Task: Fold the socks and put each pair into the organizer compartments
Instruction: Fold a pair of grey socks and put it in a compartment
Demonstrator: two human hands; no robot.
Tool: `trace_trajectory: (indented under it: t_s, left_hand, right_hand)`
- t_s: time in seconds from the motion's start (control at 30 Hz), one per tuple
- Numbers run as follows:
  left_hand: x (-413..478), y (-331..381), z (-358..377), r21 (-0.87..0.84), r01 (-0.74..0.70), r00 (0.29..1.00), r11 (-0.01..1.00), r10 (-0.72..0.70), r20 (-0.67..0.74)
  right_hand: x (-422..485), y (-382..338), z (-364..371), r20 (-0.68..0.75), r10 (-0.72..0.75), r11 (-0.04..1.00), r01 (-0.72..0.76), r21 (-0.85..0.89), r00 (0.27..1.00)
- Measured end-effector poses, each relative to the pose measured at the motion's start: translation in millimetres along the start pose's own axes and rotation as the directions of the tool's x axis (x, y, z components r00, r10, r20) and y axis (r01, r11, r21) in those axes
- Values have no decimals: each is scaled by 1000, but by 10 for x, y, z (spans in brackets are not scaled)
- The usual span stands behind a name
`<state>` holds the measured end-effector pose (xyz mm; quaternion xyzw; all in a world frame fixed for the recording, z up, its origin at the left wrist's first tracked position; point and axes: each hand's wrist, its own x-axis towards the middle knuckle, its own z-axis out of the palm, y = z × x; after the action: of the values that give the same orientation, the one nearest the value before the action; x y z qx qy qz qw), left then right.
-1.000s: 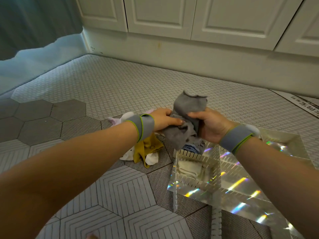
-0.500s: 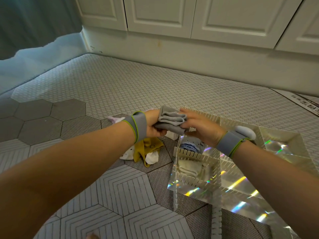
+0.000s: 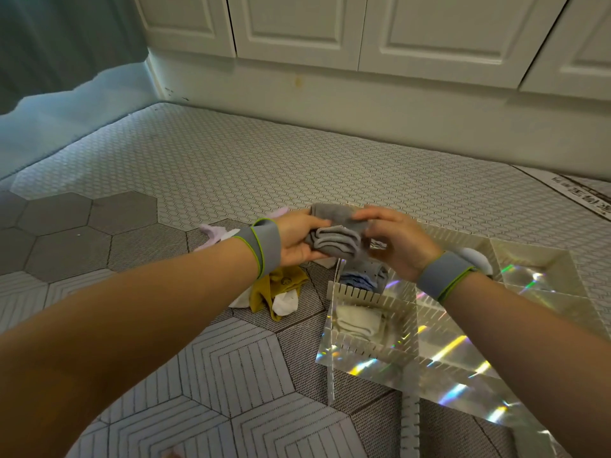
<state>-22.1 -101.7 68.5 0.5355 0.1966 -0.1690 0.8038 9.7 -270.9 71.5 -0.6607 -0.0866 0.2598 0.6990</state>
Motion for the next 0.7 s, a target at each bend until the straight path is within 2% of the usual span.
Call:
trace_trajectory:
  t_s: [0.1,0.2,0.27,0.4,0.53,0.7]
  left_hand:
    - [33,-25,70,-9,-56,998,998,57,18]
    - [36,-43,181,23,-84,995,996,83,47]
    - [35,-51,244,62,-96,995,994,94,27]
    - [88,-114,273,170,-104,991,980,118,-71]
    - [138,-214,307,263,-148,961,953,201,-187]
    - [250,-288,387,403,-199,954,894,271,-131]
  right_hand:
    - [8,-15,-90,-96,77,978,-57,199,992]
    - [30,44,-136,-65,183,978,-175,115,981]
    - [19,85,-113,-72,195,977,-187,99,978]
    - [1,179,-163,-146,159,976,-134,169,976]
    - [-97,246,-270,-177,85,994,-71,82,981]
    - [-181,248,-430,-161,6,1000,-6,1,987]
